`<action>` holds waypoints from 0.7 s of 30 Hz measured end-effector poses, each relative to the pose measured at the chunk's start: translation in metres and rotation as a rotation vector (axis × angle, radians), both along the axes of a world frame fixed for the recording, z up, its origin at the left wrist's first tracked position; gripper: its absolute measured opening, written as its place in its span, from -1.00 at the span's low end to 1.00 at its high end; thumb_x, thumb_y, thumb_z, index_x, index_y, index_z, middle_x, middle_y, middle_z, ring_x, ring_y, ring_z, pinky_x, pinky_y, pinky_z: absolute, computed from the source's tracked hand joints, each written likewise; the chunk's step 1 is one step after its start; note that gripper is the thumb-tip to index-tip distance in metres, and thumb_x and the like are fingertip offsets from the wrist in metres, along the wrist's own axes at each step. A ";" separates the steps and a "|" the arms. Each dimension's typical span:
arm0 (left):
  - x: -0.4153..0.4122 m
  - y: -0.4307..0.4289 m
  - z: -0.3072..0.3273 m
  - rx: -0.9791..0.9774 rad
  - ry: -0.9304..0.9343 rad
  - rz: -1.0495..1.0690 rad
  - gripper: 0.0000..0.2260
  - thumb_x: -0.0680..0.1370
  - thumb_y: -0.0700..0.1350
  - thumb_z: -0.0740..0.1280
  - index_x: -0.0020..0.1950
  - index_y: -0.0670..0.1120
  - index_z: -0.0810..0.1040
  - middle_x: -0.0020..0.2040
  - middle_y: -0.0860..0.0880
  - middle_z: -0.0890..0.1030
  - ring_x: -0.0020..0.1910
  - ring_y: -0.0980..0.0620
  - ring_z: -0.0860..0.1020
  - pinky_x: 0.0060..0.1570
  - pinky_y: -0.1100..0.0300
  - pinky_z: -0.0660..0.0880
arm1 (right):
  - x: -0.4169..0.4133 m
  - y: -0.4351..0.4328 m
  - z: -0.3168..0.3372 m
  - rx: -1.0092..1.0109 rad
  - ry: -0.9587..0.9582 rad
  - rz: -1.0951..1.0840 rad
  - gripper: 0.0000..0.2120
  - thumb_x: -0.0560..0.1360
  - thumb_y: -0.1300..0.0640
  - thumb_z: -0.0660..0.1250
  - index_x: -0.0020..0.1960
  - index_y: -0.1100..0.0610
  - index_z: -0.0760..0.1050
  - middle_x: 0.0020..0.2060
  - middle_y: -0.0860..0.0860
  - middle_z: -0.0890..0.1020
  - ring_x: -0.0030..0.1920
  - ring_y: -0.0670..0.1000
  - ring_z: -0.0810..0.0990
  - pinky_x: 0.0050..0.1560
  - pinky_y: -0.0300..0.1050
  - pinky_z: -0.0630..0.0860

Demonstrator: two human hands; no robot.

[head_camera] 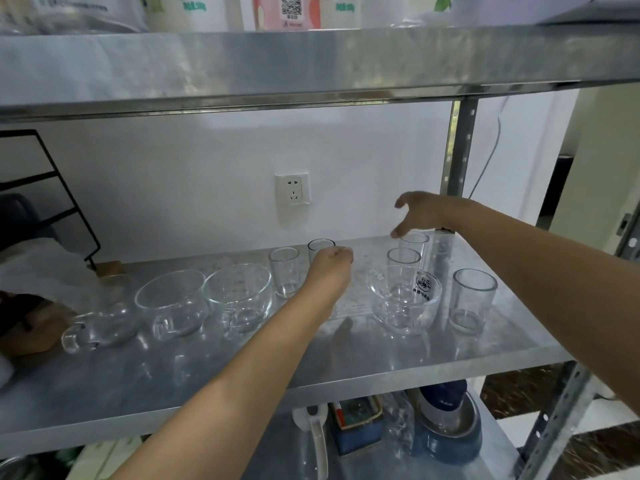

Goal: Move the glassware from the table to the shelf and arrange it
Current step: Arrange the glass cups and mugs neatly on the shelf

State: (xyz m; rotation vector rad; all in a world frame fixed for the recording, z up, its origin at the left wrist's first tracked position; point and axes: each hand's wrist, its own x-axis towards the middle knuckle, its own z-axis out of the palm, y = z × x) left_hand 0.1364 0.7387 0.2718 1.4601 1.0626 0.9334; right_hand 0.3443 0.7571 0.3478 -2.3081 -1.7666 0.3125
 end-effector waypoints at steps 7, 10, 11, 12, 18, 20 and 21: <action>-0.020 -0.002 -0.004 -0.090 -0.017 0.057 -0.67 0.58 -0.18 0.14 -0.40 -0.02 0.28 -0.44 0.02 0.21 -0.47 0.05 0.16 -0.44 0.21 0.09 | -0.095 0.017 0.011 -0.061 -0.026 0.349 -0.22 0.42 0.02 0.52 0.51 0.09 0.21 0.40 0.08 0.44 0.36 0.09 0.44 0.35 -0.07 0.37; -0.025 -0.002 -0.006 -0.080 0.014 0.081 -0.73 0.59 -0.15 0.16 -0.31 -0.09 0.42 -0.44 0.01 0.28 -0.48 0.06 0.21 -0.43 0.21 0.14 | -0.116 0.032 -0.002 -0.115 -0.104 0.410 -0.22 0.45 0.06 0.50 0.54 0.08 0.17 0.44 0.07 0.39 0.37 0.10 0.42 0.36 -0.05 0.38; -0.026 -0.003 -0.006 -0.085 0.005 0.080 -0.76 0.59 -0.14 0.17 -0.26 -0.10 0.47 -0.43 0.01 0.31 -0.47 0.06 0.24 -0.41 0.21 0.15 | -0.119 0.035 -0.005 -0.130 -0.129 0.421 -0.24 0.46 0.09 0.48 0.54 0.08 0.17 0.44 0.07 0.38 0.37 0.10 0.41 0.35 -0.05 0.38; -0.026 -0.003 -0.006 -0.092 -0.005 0.081 -0.78 0.59 -0.13 0.17 -0.22 -0.11 0.50 -0.41 0.01 0.33 -0.46 0.06 0.26 -0.40 0.20 0.16 | -0.121 0.039 -0.009 -0.143 -0.151 0.428 -0.27 0.47 0.12 0.46 0.53 0.08 0.19 0.44 0.07 0.37 0.38 0.10 0.40 0.34 -0.06 0.38; -0.025 -0.004 -0.005 -0.072 -0.008 0.095 -0.79 0.60 -0.08 0.16 -0.19 -0.11 0.43 -0.37 -0.01 0.30 -0.45 0.07 0.22 -0.40 0.20 0.16 | -0.120 0.045 -0.020 -0.067 -0.202 0.461 -0.47 0.53 0.10 0.40 0.45 0.14 0.35 0.38 0.09 0.41 0.35 0.08 0.39 0.27 -0.15 0.33; -0.021 -0.004 -0.003 -0.012 0.017 0.077 -0.74 0.61 -0.09 0.14 -0.26 -0.10 0.39 -0.38 0.00 0.31 -0.46 0.07 0.26 -0.40 0.20 0.19 | -0.115 0.044 -0.017 -0.047 -0.216 0.450 -0.46 0.53 0.07 0.39 0.45 0.16 0.36 0.37 0.10 0.43 0.35 0.09 0.40 0.26 -0.17 0.33; -0.019 -0.004 -0.002 0.016 0.021 0.066 -0.72 0.61 -0.11 0.14 -0.30 -0.08 0.37 -0.41 0.01 0.31 -0.50 0.08 0.28 -0.43 0.23 0.21 | -0.110 0.043 -0.014 -0.032 -0.222 0.431 -0.44 0.52 0.06 0.41 0.46 0.17 0.36 0.37 0.11 0.43 0.34 0.10 0.42 0.25 -0.17 0.34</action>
